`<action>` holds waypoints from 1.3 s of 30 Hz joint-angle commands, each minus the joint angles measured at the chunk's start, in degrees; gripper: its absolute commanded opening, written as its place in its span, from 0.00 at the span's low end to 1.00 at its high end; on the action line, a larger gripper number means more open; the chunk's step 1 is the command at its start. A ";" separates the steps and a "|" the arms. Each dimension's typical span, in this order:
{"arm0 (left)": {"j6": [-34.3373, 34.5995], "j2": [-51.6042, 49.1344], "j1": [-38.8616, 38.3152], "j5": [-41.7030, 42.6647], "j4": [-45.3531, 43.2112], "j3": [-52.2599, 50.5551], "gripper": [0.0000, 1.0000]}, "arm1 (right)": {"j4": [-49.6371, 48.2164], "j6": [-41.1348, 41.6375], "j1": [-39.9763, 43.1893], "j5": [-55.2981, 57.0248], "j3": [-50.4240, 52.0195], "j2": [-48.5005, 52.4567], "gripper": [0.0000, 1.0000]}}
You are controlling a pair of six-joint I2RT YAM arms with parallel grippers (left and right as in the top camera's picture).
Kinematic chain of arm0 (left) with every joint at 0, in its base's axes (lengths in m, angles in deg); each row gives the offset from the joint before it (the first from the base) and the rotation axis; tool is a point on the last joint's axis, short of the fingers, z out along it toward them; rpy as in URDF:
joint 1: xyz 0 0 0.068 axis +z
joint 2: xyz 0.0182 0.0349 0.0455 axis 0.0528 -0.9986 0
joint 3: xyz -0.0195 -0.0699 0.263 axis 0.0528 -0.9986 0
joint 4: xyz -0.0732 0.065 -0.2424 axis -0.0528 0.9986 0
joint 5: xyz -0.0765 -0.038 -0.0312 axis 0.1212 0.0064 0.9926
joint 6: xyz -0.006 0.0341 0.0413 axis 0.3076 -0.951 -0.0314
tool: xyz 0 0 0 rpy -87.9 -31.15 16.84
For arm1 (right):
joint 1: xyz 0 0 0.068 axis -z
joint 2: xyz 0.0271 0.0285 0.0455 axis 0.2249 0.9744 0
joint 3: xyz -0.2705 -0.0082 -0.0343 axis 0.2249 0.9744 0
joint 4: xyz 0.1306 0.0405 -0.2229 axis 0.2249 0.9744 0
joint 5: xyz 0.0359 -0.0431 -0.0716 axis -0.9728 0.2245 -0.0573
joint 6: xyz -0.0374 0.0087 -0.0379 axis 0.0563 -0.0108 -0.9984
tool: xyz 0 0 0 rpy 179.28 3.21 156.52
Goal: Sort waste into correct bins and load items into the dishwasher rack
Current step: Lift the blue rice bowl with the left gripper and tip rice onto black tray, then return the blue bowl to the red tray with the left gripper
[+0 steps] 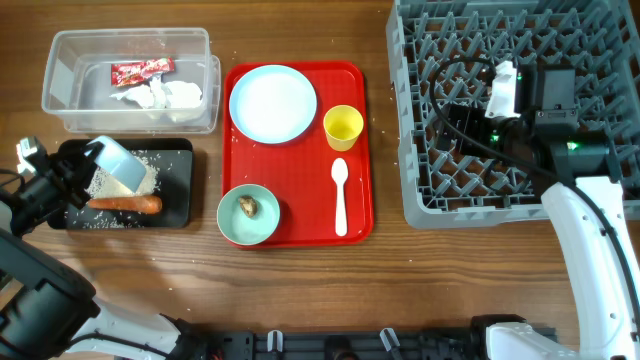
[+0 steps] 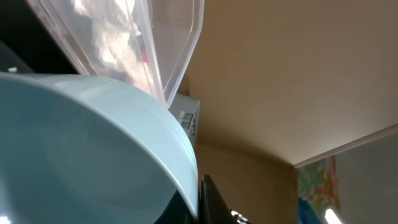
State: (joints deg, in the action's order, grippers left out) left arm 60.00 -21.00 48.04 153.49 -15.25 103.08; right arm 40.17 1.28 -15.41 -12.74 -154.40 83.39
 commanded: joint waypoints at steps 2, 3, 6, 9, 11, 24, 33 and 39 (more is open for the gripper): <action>-0.02 -0.11 0.33 6.03 1.79 0.00 0.04 | 0.09 0.39 0.02 -0.11 -0.79 0.66 1.00; -5.14 0.00 0.33 9.33 4.00 0.00 0.04 | 0.00 0.46 0.02 -0.11 -0.79 0.66 1.00; -4.59 0.24 0.55 7.23 6.05 0.00 0.04 | 0.07 0.37 0.02 -0.09 -0.79 0.66 1.00; -13.38 3.15 0.44 7.41 14.01 0.00 0.04 | 0.33 0.42 0.02 -0.11 -0.79 0.66 1.00; -18.32 8.15 0.44 6.12 18.47 0.00 0.04 | 0.92 0.42 0.02 -0.11 -0.79 0.66 1.00; -6.03 55.76 -9.53 -34.42 15.87 0.00 0.04 | 6.80 -1.22 0.02 -1.97 -0.81 -7.89 1.00; 7.63 39.80 -63.23 -75.54 1.99 6.86 0.04 | 6.51 -1.27 0.02 -1.95 -0.81 -7.89 1.00; 4.48 16.33 -84.00 -89.92 -7.15 7.61 0.04 | 6.29 -1.27 0.02 -1.70 -0.81 -7.87 1.00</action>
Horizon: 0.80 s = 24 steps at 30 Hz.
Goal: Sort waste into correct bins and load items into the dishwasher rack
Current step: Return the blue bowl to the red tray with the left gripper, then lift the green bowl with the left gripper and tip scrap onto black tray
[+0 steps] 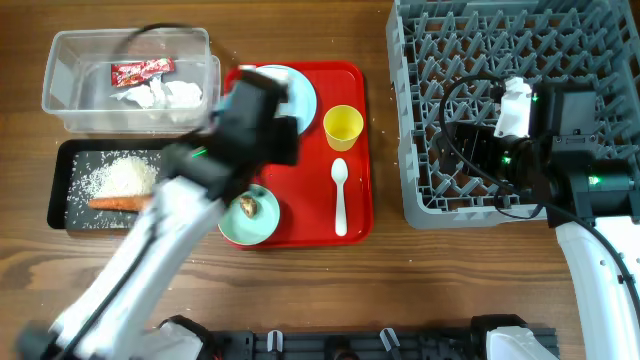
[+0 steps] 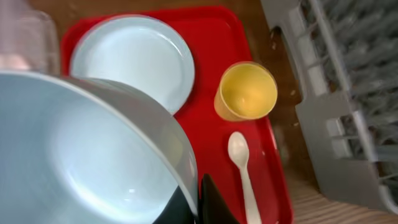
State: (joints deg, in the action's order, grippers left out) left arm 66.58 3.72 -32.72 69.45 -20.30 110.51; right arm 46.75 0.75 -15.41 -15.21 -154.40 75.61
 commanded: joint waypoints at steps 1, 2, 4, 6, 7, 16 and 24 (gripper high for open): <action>-2.97 -13.05 -4.85 -5.86 -3.96 0.17 0.04 | -0.31 -0.74 0.02 0.76 -0.81 -0.09 1.00; -3.85 -17.09 -6.40 -5.92 -5.33 0.17 0.04 | -0.31 -0.74 0.02 0.76 -0.79 -0.09 1.00; -3.98 -23.50 -8.85 -5.92 -6.08 0.17 0.04 | -0.33 -0.74 0.02 0.76 -0.79 -0.09 1.00; -3.76 -27.80 -10.51 -5.90 -5.90 0.17 0.04 | -0.35 -0.74 0.02 0.76 -0.79 -0.09 1.00; -3.74 -28.96 -10.95 -5.90 -5.64 0.17 0.04 | -0.35 -0.74 0.02 0.76 -0.79 -0.09 1.00; 3.02 -23.37 -7.06 -4.26 8.48 6.91 0.77 | -0.68 -0.76 0.02 0.74 -0.79 2.25 1.00; 13.53 -16.26 -4.26 -2.58 16.31 -2.10 0.66 | -0.15 -0.72 0.02 0.70 -0.79 4.68 1.00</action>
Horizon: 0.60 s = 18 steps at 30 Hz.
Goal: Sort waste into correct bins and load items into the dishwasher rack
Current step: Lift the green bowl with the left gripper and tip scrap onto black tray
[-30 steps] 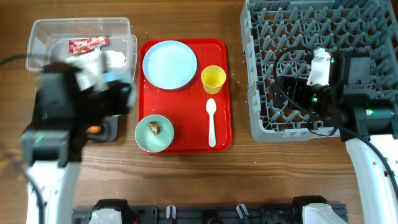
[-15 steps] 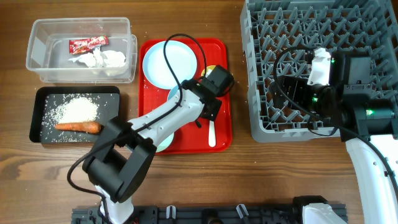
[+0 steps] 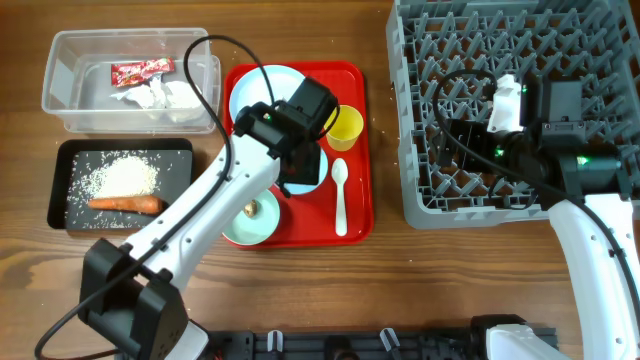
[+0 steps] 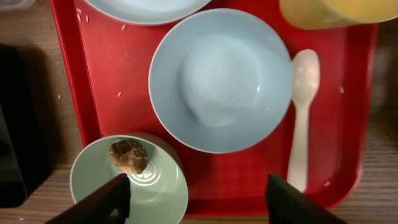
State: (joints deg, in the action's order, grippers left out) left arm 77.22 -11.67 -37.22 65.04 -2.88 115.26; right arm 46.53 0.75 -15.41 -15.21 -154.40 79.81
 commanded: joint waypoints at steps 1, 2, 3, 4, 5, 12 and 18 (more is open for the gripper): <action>2.89 -0.87 0.24 3.28 -2.45 -9.22 0.66 | 0.15 -0.72 0.02 0.70 -0.79 0.48 1.00; 2.86 -0.87 0.24 4.52 -4.15 -11.67 0.64 | 0.17 -0.72 0.02 0.70 -0.79 0.48 1.00; 3.04 -0.87 0.24 4.81 -5.01 -13.00 0.62 | 0.15 -0.70 0.02 0.70 -0.79 0.48 1.00; 3.04 -0.87 0.24 4.94 -6.12 -14.40 0.58 | 0.15 -0.72 0.02 0.70 -0.79 0.48 1.00; 3.06 -0.87 0.24 4.98 -8.24 -16.44 0.52 | 0.15 -0.70 0.02 0.70 -0.79 0.48 1.00; 3.91 -0.87 0.31 4.94 -14.88 -23.71 0.18 | 0.48 -0.70 0.02 0.70 -0.79 0.48 1.00; 3.87 0.52 0.44 6.29 -9.86 -19.54 0.04 | 0.50 -0.68 0.02 0.70 -0.79 0.48 0.99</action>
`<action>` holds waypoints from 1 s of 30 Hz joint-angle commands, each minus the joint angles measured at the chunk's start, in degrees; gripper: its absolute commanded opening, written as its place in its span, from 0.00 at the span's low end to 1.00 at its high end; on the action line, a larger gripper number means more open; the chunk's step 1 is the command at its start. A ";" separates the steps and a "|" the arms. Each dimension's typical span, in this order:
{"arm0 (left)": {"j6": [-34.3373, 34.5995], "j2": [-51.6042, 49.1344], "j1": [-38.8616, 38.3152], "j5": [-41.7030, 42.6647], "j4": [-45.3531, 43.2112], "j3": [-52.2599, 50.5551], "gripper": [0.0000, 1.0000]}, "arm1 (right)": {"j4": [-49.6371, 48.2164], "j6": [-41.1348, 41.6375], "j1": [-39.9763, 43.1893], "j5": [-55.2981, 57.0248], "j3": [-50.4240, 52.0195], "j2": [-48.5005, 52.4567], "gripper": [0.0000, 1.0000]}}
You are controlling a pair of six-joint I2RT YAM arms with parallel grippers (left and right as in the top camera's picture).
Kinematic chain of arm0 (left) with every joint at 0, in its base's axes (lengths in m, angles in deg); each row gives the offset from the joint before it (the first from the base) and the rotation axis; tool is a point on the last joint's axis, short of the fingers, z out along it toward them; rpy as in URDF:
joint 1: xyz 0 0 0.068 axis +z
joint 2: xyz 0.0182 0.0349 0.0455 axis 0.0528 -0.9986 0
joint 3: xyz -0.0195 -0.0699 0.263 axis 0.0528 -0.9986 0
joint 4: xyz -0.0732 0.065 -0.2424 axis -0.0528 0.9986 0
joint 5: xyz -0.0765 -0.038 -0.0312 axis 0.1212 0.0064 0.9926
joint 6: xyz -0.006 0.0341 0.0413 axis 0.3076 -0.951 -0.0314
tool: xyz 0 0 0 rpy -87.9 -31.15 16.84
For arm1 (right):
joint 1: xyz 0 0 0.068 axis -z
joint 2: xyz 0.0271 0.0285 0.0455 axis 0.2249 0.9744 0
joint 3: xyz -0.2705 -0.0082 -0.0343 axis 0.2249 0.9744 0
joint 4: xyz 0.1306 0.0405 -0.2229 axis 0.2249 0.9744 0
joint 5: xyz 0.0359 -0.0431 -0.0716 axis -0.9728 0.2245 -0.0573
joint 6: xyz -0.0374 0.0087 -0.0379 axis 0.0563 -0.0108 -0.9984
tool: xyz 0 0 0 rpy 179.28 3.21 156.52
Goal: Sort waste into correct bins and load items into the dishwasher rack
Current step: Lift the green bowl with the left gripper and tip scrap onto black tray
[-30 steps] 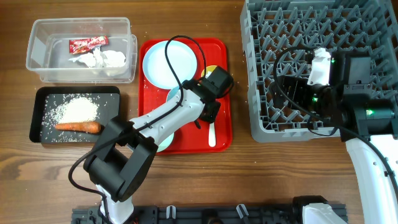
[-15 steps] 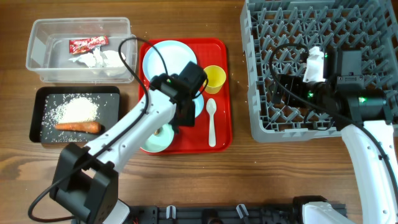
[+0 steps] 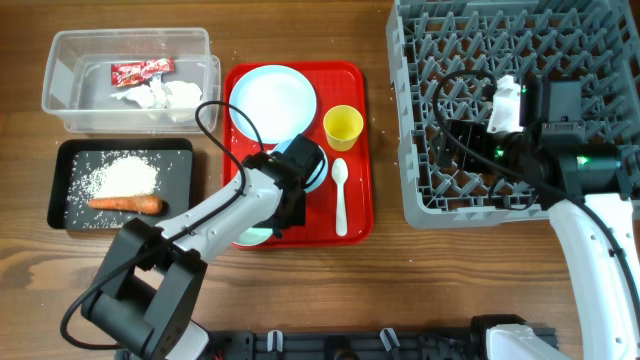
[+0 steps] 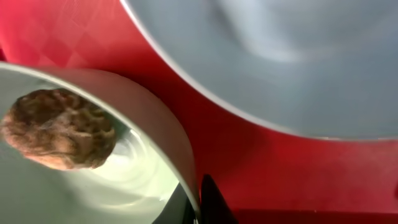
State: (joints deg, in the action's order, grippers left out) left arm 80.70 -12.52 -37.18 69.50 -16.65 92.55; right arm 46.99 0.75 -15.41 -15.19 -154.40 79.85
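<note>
In the left wrist view my left gripper point(image 4: 198, 200) is shut on the rim of the pale green bowl point(image 4: 124, 168), one finger inside and one outside. A brown food lump point(image 4: 59, 137) lies in that bowl. The light blue bowl point(image 4: 280, 56) stands empty right beside it on the red tray point(image 4: 249, 180). Overhead, the left gripper point(image 3: 283, 213) covers most of the green bowl point(image 3: 245, 238) and the blue bowl point(image 3: 318, 172). My right gripper point(image 3: 505, 100) hangs over the grey dishwasher rack point(image 3: 440, 180); its jaws cannot be made out.
On the red tray point(image 3: 355, 215) are a white plate point(image 3: 272, 102), a yellow cup point(image 3: 343, 127) and a white spoon point(image 3: 339, 195). A black tray point(image 3: 70, 190) with rice and a carrot sits at the left, a clear bin point(image 3: 60, 80) of wrappers behind it.
My left gripper was open above the blue and green bowls. It is now down at the green bowl and shut on its rim. The right arm has not moved.
My left gripper held the blue bowl tipped over the black tray. Then it had the bowl above the red tray. Then the bowl stood on the tray and the gripper was open above it. Now the gripper grips the green bowl's rim.
</note>
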 commanded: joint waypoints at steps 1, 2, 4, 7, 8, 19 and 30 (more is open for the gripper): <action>0.37 2.86 0.87 1.84 7.39 6.10 0.04 | 0.02 -0.63 0.02 0.68 -0.79 0.44 1.00; 0.39 4.61 1.77 1.84 9.75 8.74 0.04 | 0.02 -0.66 0.02 0.68 -0.79 0.44 1.00; 0.37 7.65 3.89 2.78 11.32 11.34 0.04 | 0.02 -0.63 0.02 0.68 -0.79 0.44 1.00; -1.64 13.68 11.08 7.34 11.21 11.69 0.04 | 0.00 -0.66 0.02 0.68 -0.79 0.44 1.00; -3.78 15.06 14.27 10.47 10.93 11.69 0.04 | -0.02 -0.66 0.02 0.68 -0.79 0.44 1.00; -35.67 7.43 72.35 70.44 4.33 11.67 0.04 | -0.13 -0.57 0.02 0.26 -0.79 0.46 1.00; -40.19 -13.00 80.76 95.84 1.16 11.69 0.04 | -0.20 -0.61 0.02 0.26 -0.79 0.55 1.00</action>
State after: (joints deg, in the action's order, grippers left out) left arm 41.97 -26.69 43.69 161.01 -15.40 103.65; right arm 46.99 0.75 -15.41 -15.05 -154.40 79.92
